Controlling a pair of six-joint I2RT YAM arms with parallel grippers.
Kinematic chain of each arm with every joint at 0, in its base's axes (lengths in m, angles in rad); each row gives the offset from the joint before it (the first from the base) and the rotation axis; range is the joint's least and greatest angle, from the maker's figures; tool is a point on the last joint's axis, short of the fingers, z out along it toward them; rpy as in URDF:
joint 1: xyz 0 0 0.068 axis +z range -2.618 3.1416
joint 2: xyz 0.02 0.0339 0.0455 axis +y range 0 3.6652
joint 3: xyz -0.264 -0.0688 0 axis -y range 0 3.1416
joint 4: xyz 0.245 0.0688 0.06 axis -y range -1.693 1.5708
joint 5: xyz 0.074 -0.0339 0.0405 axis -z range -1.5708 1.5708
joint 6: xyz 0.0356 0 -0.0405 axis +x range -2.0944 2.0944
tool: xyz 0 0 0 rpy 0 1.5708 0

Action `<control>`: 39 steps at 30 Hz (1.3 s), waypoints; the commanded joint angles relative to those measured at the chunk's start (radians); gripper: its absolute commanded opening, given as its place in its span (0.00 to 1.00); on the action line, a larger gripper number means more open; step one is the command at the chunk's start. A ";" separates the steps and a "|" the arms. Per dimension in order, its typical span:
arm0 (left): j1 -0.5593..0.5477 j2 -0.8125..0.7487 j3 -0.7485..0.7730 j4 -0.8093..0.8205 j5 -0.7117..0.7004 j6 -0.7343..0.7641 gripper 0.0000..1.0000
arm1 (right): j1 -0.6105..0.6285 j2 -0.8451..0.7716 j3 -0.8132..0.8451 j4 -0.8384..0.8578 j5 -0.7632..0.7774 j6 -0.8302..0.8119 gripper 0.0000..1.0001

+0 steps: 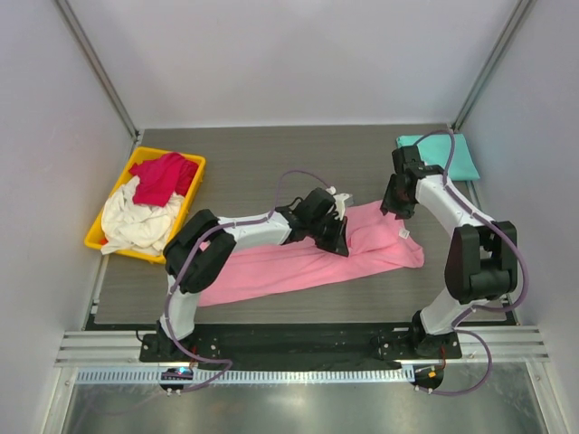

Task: Fold and stack the t-shirts
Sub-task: Fold the tshirt

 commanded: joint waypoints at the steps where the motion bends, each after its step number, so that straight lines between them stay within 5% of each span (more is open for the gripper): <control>1: -0.002 -0.033 0.001 0.053 -0.003 0.016 0.00 | 0.005 0.027 0.025 0.031 -0.078 -0.089 0.43; 16: -0.002 -0.028 -0.005 0.049 -0.008 0.010 0.00 | -0.001 0.140 0.066 0.035 -0.124 -0.146 0.44; 20: -0.002 -0.023 0.001 0.046 -0.009 0.006 0.00 | -0.001 0.140 0.057 0.045 -0.127 -0.158 0.33; 24: -0.001 -0.006 0.037 -0.020 -0.050 -0.017 0.00 | 0.000 0.125 0.049 0.052 -0.106 -0.170 0.05; 26: -0.001 0.001 0.064 -0.049 -0.054 -0.033 0.00 | 0.000 0.107 0.034 0.066 -0.095 -0.175 0.01; 35: -0.001 0.010 0.122 -0.149 -0.109 -0.057 0.00 | 0.000 0.082 0.028 0.063 -0.049 -0.149 0.01; 39: 0.001 0.004 0.105 -0.151 -0.097 -0.060 0.00 | 0.000 0.097 0.057 0.031 -0.084 -0.154 0.24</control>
